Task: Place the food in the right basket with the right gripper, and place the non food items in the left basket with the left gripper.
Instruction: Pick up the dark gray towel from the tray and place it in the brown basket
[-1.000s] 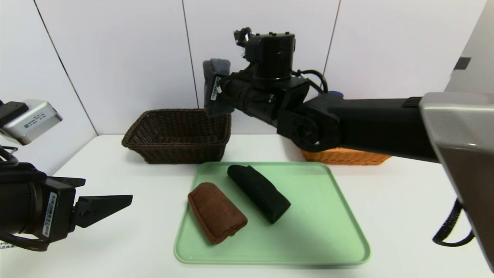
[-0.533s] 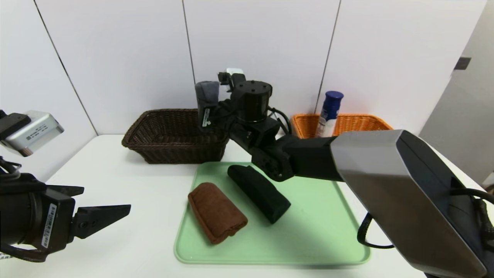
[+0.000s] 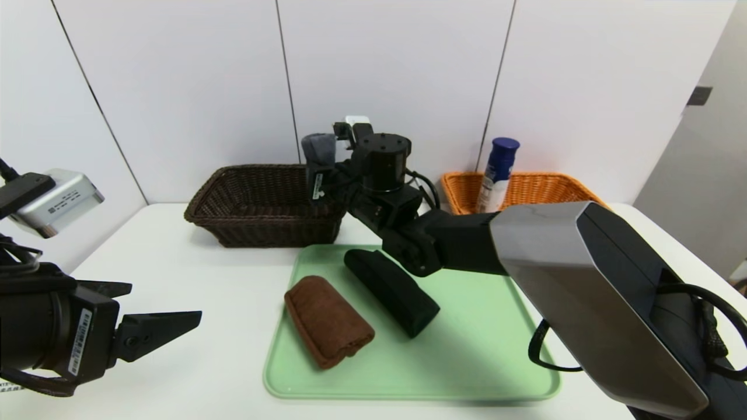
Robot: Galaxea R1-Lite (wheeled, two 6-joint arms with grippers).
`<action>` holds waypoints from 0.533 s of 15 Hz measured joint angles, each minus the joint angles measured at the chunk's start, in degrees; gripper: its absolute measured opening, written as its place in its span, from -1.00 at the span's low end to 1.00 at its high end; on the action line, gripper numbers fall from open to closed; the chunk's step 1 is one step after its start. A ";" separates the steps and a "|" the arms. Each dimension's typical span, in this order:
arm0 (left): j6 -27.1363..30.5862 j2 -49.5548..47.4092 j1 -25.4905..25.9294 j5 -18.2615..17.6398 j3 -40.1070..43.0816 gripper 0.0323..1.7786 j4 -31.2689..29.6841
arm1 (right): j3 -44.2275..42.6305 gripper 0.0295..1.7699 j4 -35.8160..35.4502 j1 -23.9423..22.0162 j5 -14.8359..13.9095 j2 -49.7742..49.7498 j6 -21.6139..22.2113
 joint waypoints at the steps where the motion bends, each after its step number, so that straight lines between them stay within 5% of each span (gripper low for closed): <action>1: 0.00 0.05 -0.05 0.00 -0.02 0.90 -0.02 | 0.00 -0.72 0.04 0.00 0.12 0.09 -0.20; 5: 0.00 0.30 -0.05 0.00 -0.11 0.90 -0.11 | 0.00 -0.06 -0.02 -0.13 0.85 0.34 -0.33; 8: -0.10 0.33 -0.05 0.00 -0.11 0.90 -0.11 | 0.02 0.26 -0.35 -0.38 0.98 0.22 -0.18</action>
